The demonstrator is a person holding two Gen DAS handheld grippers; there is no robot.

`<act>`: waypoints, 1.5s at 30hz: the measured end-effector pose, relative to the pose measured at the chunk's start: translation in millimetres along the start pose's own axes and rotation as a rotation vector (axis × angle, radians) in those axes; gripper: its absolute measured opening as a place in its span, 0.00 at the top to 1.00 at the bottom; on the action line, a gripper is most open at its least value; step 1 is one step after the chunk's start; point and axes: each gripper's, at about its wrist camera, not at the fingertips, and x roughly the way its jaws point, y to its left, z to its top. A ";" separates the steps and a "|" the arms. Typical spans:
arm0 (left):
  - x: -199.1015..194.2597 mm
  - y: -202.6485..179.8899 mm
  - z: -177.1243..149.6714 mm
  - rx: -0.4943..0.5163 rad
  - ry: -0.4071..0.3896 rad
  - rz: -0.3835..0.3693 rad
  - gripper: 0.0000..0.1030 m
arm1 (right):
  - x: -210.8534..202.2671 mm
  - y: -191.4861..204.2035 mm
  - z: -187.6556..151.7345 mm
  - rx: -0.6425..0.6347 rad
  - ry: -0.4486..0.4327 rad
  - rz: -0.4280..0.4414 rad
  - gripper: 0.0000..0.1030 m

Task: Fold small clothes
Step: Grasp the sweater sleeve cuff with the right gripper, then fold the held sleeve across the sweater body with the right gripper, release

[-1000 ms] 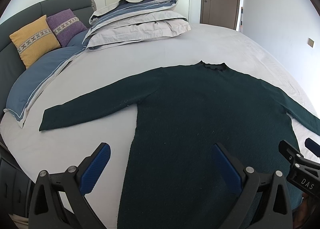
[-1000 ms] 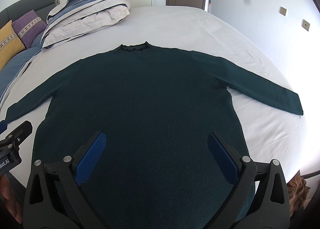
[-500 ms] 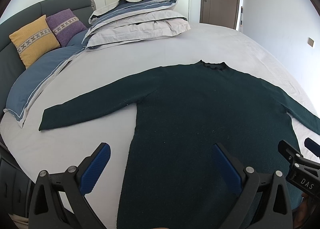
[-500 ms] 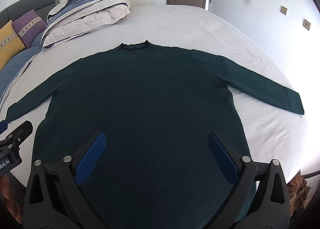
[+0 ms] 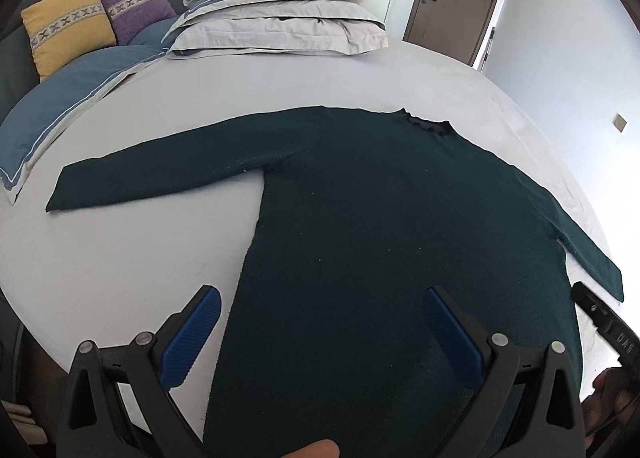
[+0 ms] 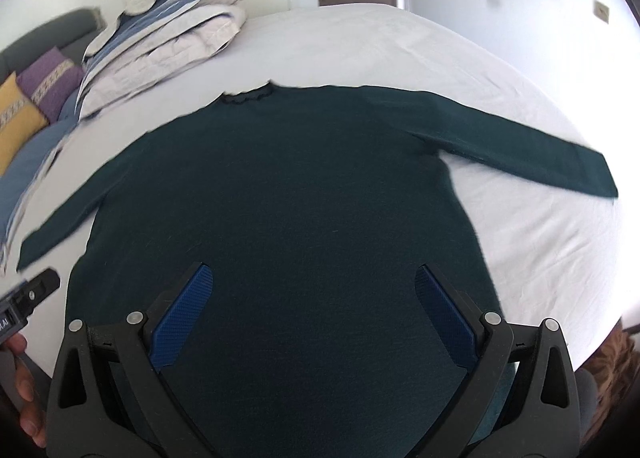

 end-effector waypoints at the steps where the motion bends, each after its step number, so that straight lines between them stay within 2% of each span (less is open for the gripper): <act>1: -0.1 -0.8 -0.4 0.007 -0.005 0.008 0.00 | -1.6 -16.9 4.0 0.037 -0.021 0.007 0.00; 5: 0.3 -1.8 3.2 -0.002 -0.005 -0.040 0.00 | -9.7 -102.3 22.7 0.196 -0.103 -0.002 0.00; 8: 3.3 1.7 9.0 -0.055 0.002 -0.121 0.00 | -14.3 -191.1 32.1 0.381 -0.151 -0.022 0.04; 11: 7.5 0.2 14.9 -0.114 -0.022 -0.236 0.00 | -13.6 -277.5 28.3 0.598 -0.174 -0.032 0.20; 13: 14.0 -1.5 16.8 -0.182 -0.005 -0.279 0.00 | -9.8 -325.2 19.4 0.729 -0.183 -0.033 0.31; 15: 21.3 -9.9 19.1 -0.187 0.016 -0.274 0.00 | -1.8 -357.0 12.3 0.802 -0.182 -0.044 0.37; 19: 33.3 -27.1 26.2 -0.116 0.076 -0.224 0.00 | 21.8 -395.8 4.2 0.908 -0.180 -0.007 0.39; 23: 35.5 -27.8 31.0 -0.107 0.064 -0.197 0.00 | 43.3 -410.2 13.6 0.929 -0.199 0.045 0.47; 25: 40.0 -27.3 33.6 -0.101 0.075 -0.174 0.00 | 55.1 -416.0 19.1 0.949 -0.203 0.066 0.55; 28: 43.0 -22.9 34.3 -0.111 0.072 -0.189 0.00 | 70.4 -428.2 27.9 0.979 -0.212 0.091 0.67; 30: 43.3 -20.2 33.9 -0.113 0.063 -0.194 0.00 | 77.5 -432.4 33.0 0.982 -0.205 0.088 0.72; 33: 45.9 -18.2 34.2 -0.115 0.056 -0.209 0.06 | 85.8 -429.4 39.5 0.942 -0.182 0.048 0.91; 35: 48.4 -17.3 34.8 -0.117 0.061 -0.214 0.11 | 86.8 -424.2 49.0 0.904 -0.184 0.028 0.92; 39: 52.2 -12.9 39.1 -0.127 0.061 -0.240 0.12 | 81.3 -379.9 96.5 0.767 -0.199 0.030 0.93; 42: 53.0 -8.2 43.4 -0.139 0.055 -0.263 0.13 | 80.0 -319.0 139.2 0.610 -0.210 0.082 0.93; 45: 53.3 -2.4 47.3 -0.154 0.048 -0.291 0.13 | 88.4 -239.7 177.0 0.441 -0.197 0.170 0.93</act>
